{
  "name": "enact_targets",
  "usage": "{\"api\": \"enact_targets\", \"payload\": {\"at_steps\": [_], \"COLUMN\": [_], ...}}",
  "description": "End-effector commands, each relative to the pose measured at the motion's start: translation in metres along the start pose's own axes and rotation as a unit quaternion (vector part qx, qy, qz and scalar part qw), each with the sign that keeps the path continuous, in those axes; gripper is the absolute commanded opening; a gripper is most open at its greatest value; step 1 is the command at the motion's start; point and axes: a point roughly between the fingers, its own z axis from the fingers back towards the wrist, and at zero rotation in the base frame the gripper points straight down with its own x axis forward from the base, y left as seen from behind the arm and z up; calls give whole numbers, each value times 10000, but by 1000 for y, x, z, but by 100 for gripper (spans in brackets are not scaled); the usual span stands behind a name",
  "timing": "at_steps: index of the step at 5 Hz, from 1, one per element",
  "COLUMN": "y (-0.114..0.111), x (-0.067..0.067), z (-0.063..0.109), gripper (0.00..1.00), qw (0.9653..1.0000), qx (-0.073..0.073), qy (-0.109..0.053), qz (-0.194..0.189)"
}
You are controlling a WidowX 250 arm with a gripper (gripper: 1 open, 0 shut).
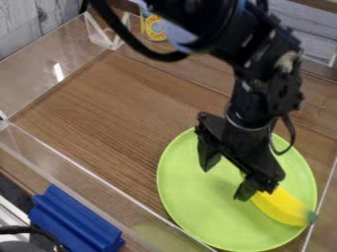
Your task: Put the banana in the green plate
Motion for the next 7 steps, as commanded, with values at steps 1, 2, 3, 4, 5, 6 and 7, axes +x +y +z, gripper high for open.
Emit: {"api": "enact_targets", "payload": {"at_steps": [1,2,3,4,5,6,7], "y": [-6,-10,-13,-13,-13,-13,-13], "x": [4,4,4,5,7,9,11], "z": [-7,-18,-27,-32,-35,-36,-37], "gripper": [100,100,100,100,100,100,0], "qw": [9997,9994,9991,9989,9988,9987,9986], "qx": [-34,-48,-50,-63,-70,-77,-81], "qy": [-196,-256,-320,-359,-391,-411,-437], "qz": [-138,-216,-274,-285,-299,-302,-304]}}
